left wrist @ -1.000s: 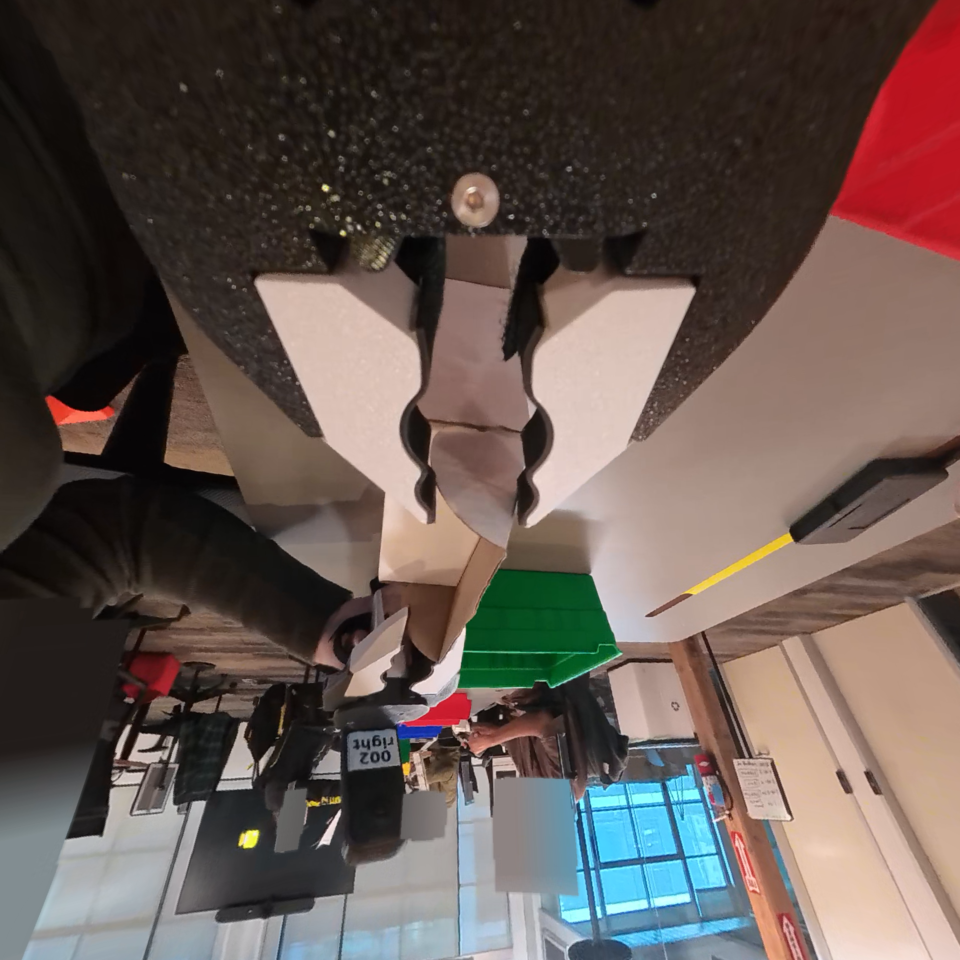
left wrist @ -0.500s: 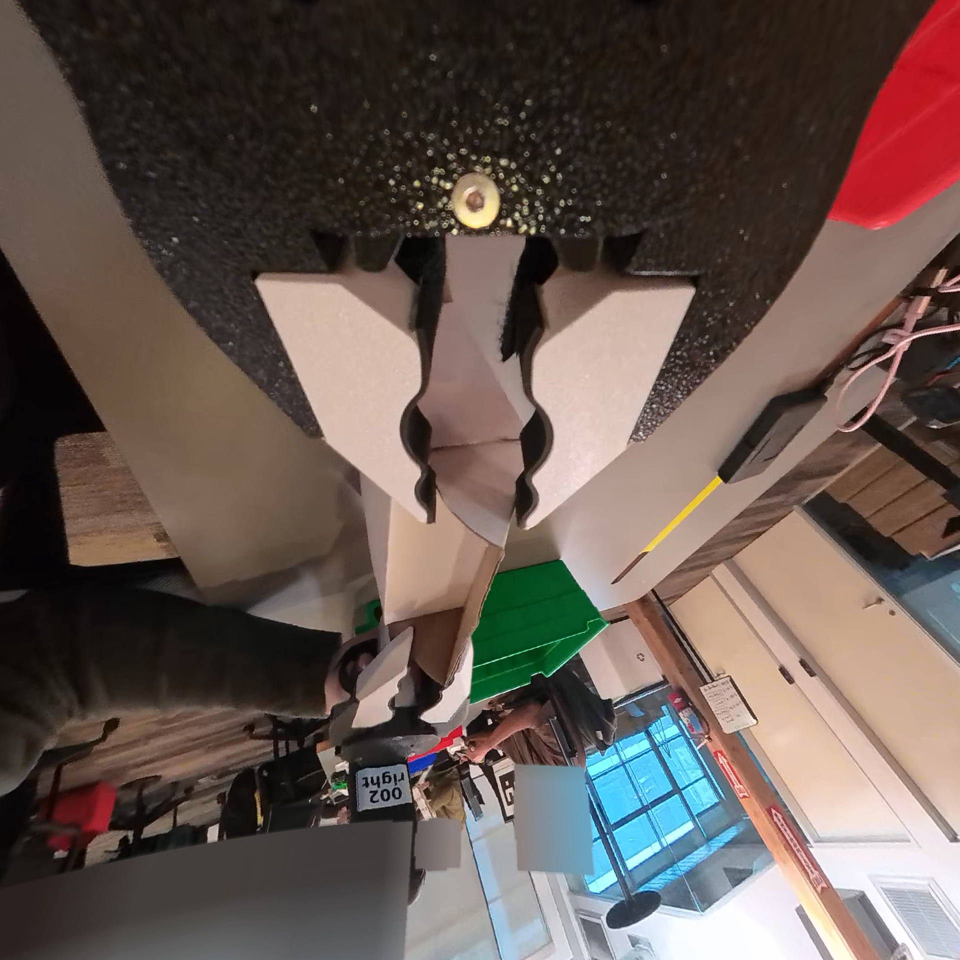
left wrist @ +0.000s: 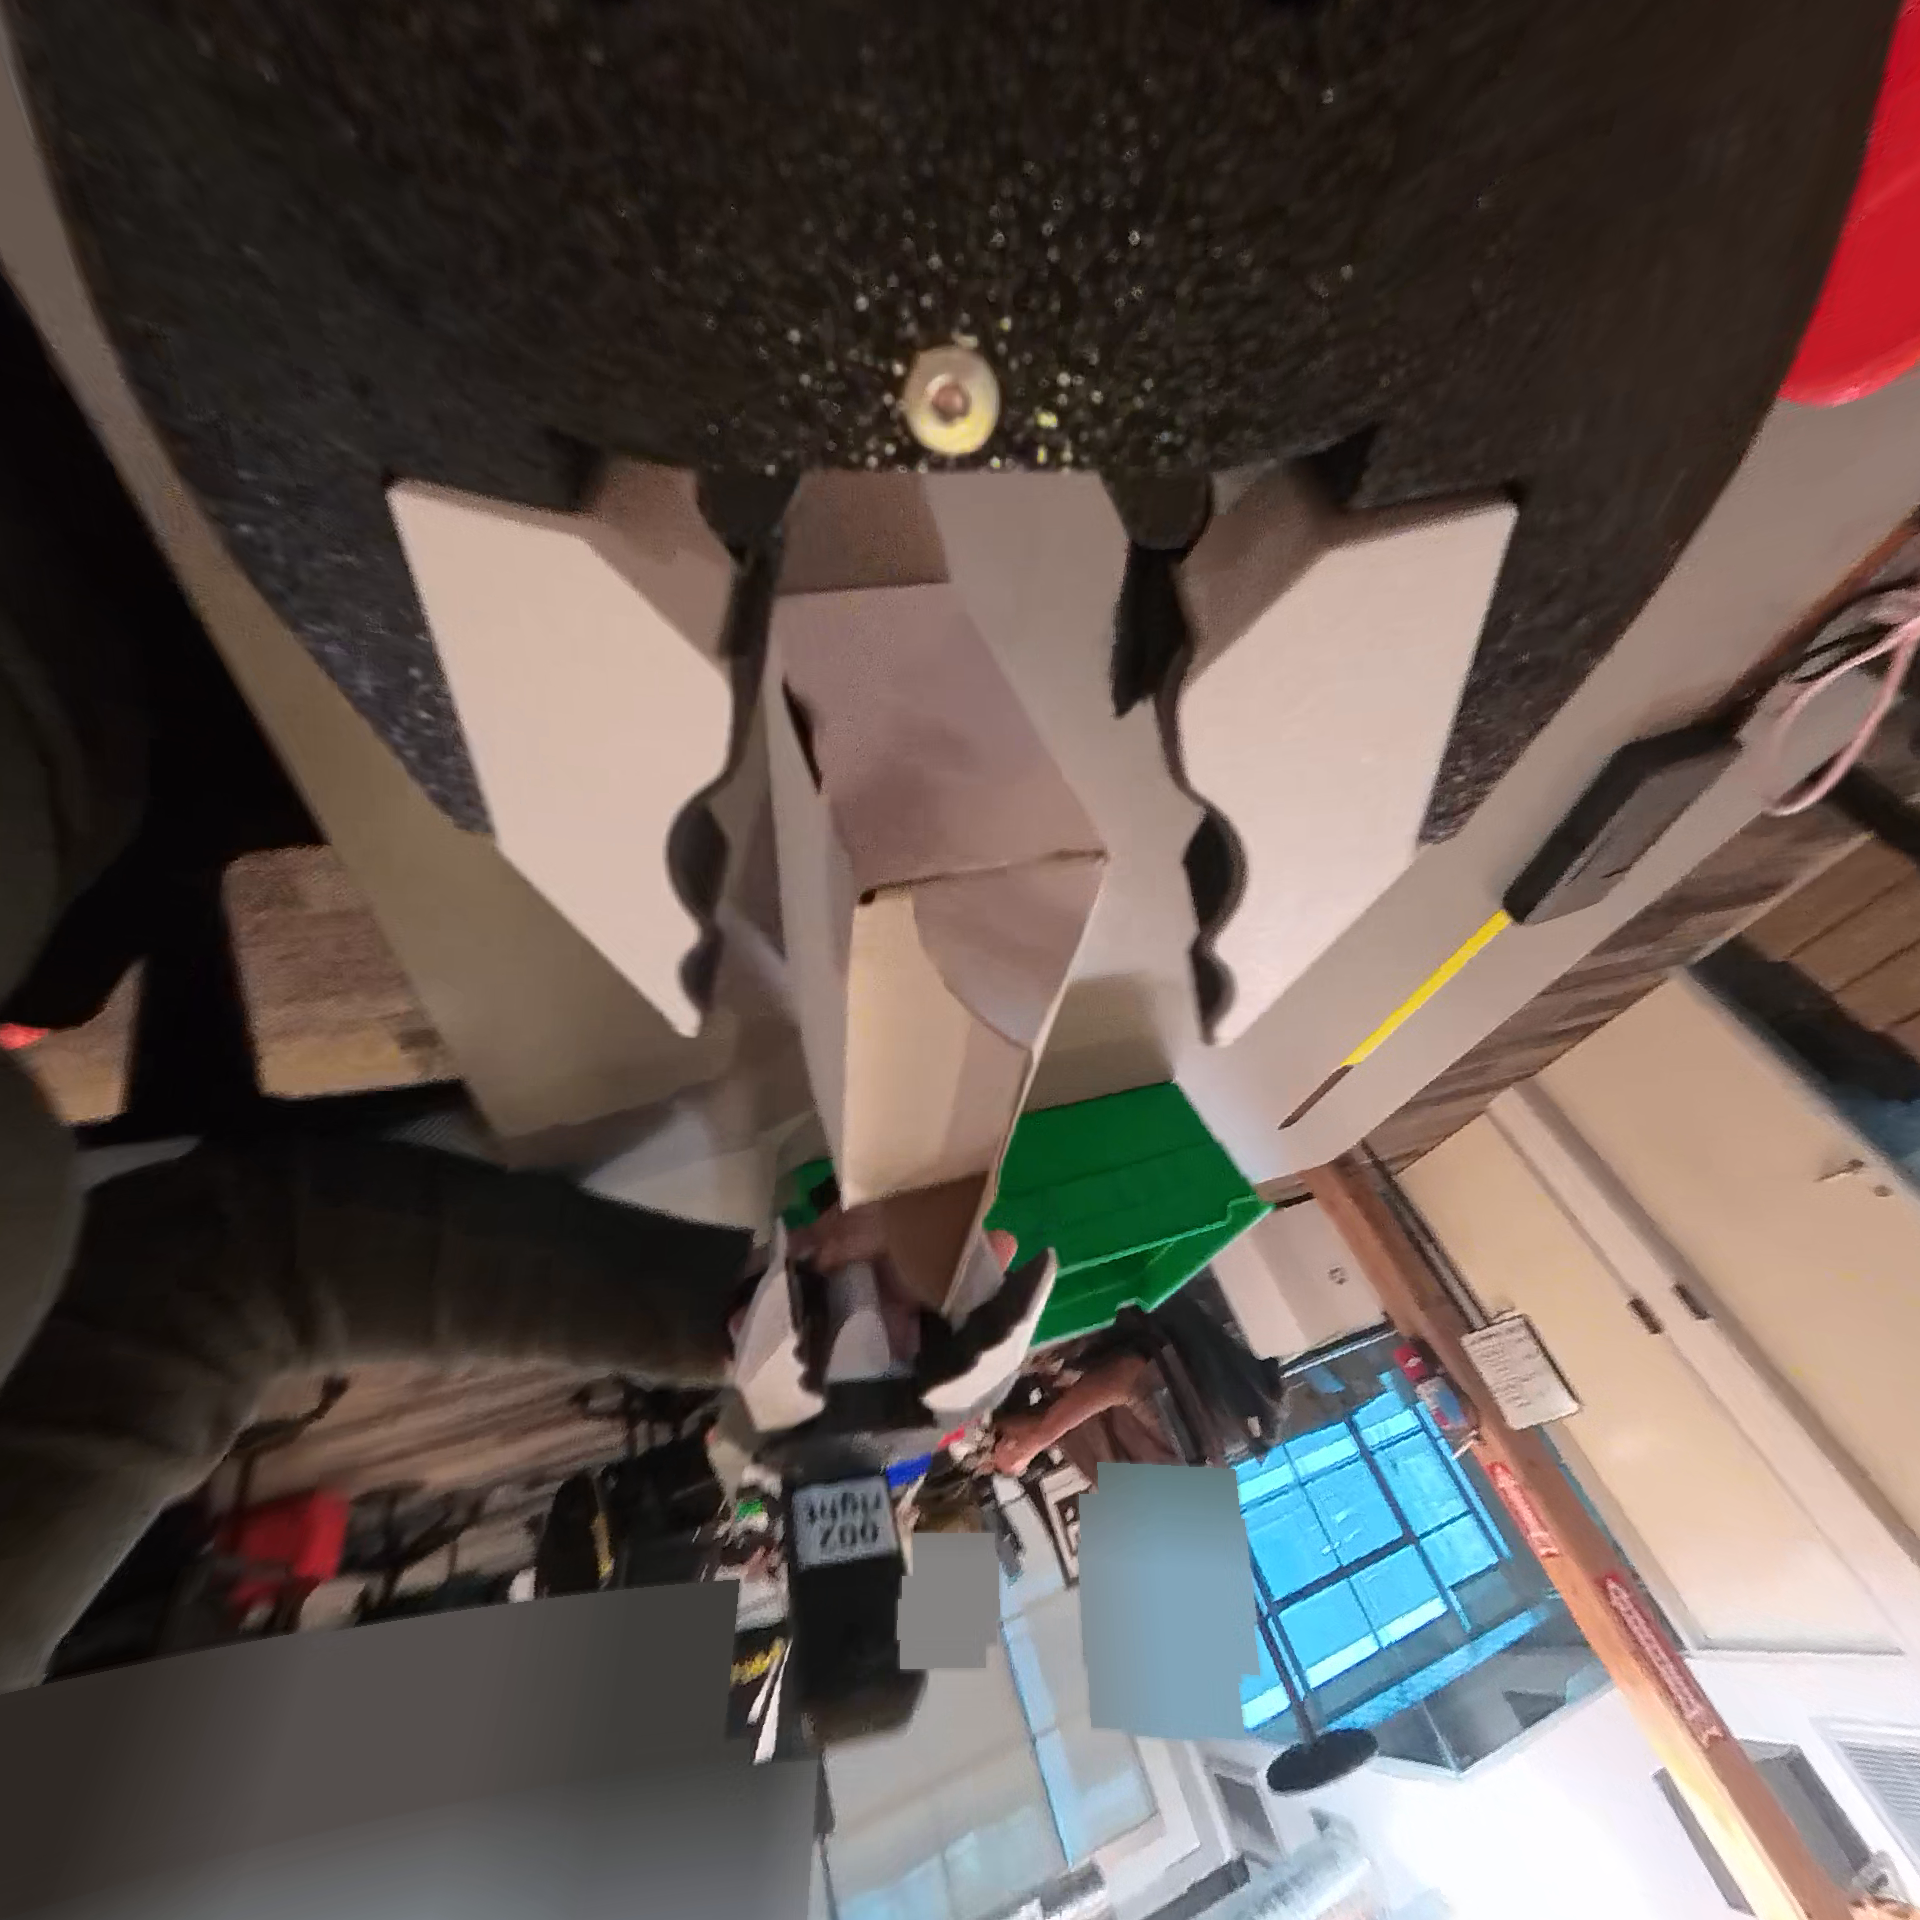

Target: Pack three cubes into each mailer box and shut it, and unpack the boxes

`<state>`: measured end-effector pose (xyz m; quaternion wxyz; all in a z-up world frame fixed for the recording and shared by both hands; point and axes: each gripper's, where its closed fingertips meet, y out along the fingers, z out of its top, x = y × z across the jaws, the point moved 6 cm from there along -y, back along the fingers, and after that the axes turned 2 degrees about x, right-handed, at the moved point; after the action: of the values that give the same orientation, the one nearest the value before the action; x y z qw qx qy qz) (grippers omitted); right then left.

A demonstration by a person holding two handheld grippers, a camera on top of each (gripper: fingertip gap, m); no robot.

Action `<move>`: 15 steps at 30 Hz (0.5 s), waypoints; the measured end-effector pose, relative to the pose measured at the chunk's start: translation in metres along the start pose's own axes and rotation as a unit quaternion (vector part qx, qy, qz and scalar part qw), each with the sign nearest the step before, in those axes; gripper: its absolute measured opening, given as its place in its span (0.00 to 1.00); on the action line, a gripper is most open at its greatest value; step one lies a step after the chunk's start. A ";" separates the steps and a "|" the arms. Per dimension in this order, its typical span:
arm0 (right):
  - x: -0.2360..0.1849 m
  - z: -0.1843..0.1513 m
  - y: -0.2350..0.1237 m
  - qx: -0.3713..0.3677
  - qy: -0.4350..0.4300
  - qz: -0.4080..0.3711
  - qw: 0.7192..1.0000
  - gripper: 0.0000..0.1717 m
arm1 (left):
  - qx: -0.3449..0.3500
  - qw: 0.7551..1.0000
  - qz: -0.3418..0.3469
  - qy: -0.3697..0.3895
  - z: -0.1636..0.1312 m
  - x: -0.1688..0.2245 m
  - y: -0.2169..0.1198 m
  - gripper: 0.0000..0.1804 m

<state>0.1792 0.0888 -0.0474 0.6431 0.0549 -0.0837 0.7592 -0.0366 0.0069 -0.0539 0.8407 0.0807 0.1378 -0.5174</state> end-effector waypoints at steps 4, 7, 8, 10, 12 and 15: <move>-0.011 0.016 0.008 0.001 -0.044 0.001 0.999 0.51 | 0.021 0.999 0.010 0.027 0.015 0.005 0.004 0.56; -0.022 0.014 0.025 -0.046 -0.091 0.007 0.995 0.49 | -0.033 0.997 0.000 0.066 0.007 0.017 0.021 0.52; -0.024 0.012 0.029 -0.059 -0.103 0.008 0.993 0.47 | -0.055 0.995 0.006 0.086 0.002 0.019 0.025 0.49; -0.025 0.008 0.034 -0.080 -0.121 0.002 0.989 0.40 | -0.070 0.990 0.032 0.115 -0.005 0.017 0.029 0.40; -0.025 0.004 0.032 -0.103 -0.150 -0.013 0.983 0.27 | -0.053 0.993 0.034 0.101 -0.004 0.017 0.026 0.26; -0.030 -0.004 0.034 -0.135 -0.187 -0.025 0.973 0.19 | -0.049 0.994 0.024 0.095 -0.011 0.023 0.024 0.18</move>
<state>0.1505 0.0547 -0.0587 0.6365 0.1107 -0.3022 0.7009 -0.0070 0.0015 -0.0720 0.8388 0.0915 0.2402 -0.4800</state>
